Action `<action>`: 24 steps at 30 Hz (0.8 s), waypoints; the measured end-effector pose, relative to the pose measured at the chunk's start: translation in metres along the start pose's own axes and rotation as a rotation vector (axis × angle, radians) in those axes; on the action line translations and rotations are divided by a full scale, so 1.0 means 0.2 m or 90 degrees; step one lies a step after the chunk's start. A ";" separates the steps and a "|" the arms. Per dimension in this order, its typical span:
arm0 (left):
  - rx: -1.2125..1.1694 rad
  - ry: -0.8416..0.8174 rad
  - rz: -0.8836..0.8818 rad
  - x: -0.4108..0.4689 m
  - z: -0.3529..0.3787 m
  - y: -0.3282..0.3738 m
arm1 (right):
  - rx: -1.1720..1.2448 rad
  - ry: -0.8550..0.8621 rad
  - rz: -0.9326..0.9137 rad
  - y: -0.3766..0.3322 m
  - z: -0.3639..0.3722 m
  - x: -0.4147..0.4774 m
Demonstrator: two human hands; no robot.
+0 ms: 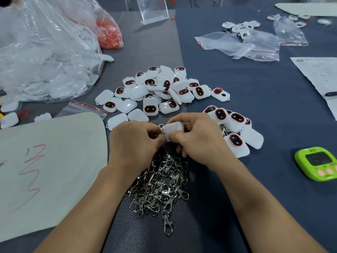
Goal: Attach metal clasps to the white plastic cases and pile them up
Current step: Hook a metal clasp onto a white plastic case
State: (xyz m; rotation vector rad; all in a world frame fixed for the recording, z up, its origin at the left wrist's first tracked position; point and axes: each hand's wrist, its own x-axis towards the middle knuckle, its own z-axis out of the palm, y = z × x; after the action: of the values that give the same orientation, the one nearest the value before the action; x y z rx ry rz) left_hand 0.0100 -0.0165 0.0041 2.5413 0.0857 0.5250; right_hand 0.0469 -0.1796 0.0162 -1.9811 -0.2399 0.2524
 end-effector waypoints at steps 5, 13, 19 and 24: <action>-0.185 0.015 -0.039 0.01 0.01 -0.02 | 0.173 -0.003 0.055 -0.01 -0.01 0.02; -0.393 -0.038 -0.014 0.05 -0.01 -0.06 | 0.355 -0.079 0.121 -0.02 -0.08 0.03; -0.480 -0.050 0.013 0.06 -0.01 -0.05 | 0.406 -0.131 0.163 -0.02 -0.11 0.02; -0.479 -0.030 0.007 0.06 -0.03 -0.06 | 0.435 -0.126 0.161 -0.02 -0.10 0.03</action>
State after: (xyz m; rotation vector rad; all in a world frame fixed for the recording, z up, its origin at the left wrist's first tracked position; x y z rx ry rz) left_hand 0.0195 -0.0025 0.0065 1.8168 -0.1240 0.4006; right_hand 0.0577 -0.1946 0.0275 -1.3035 -0.0167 0.6083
